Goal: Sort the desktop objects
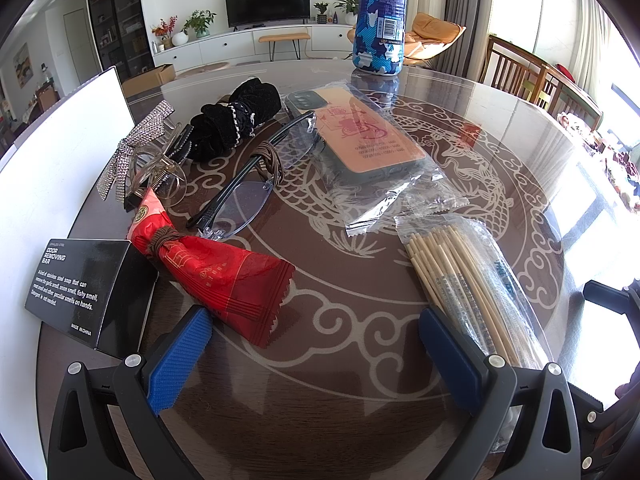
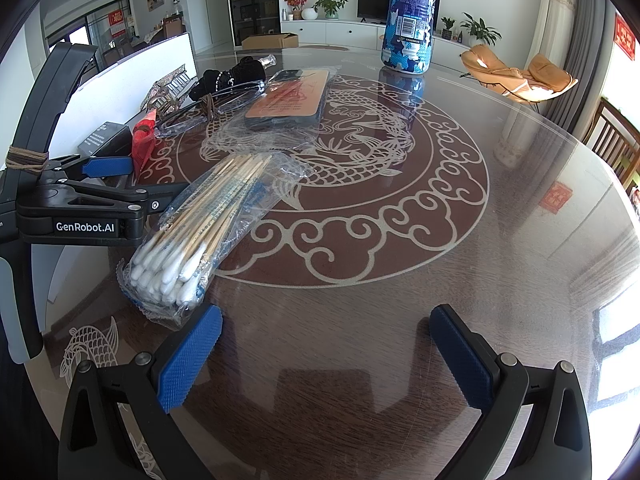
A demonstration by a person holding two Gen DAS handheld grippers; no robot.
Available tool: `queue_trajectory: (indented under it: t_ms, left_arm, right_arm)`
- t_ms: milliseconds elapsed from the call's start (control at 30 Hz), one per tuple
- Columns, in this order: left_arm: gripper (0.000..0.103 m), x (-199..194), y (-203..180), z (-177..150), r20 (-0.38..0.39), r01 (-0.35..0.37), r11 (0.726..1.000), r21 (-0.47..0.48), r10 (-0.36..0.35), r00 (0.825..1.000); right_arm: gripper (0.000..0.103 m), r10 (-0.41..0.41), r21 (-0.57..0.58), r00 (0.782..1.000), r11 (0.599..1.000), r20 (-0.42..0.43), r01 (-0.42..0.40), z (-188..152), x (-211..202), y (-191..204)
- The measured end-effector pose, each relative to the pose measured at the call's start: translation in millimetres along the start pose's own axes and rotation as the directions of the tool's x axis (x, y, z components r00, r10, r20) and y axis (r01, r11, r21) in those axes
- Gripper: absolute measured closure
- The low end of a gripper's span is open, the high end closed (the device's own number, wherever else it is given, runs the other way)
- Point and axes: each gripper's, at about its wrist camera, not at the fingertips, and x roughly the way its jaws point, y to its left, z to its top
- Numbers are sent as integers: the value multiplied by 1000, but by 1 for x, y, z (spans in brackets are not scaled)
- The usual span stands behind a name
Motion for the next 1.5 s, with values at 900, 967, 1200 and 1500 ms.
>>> queue_trajectory:
  t_ms: [900,967,1200,1500]
  left_arm:
    - [0,0,0,0,0,-1,1000,-1,1,1000]
    - [0,-1,0,-1,0,-1,1000,-1,1,1000]
    - [0,0,1,0,0,-1,1000,-1,1,1000]
    - [0,-13,5,-14,-15,30,999,43,-29,999]
  right_arm:
    - [0,0,1,1000,1000,0,0,0,0,0]
    - [0,0,0,1000,1000,0,0,-1,0,0]
    - [0,-1,1,1000,1000,0,1,0,0,0]
    - [0,0,1,1000,1000,1,0,-1,0,0]
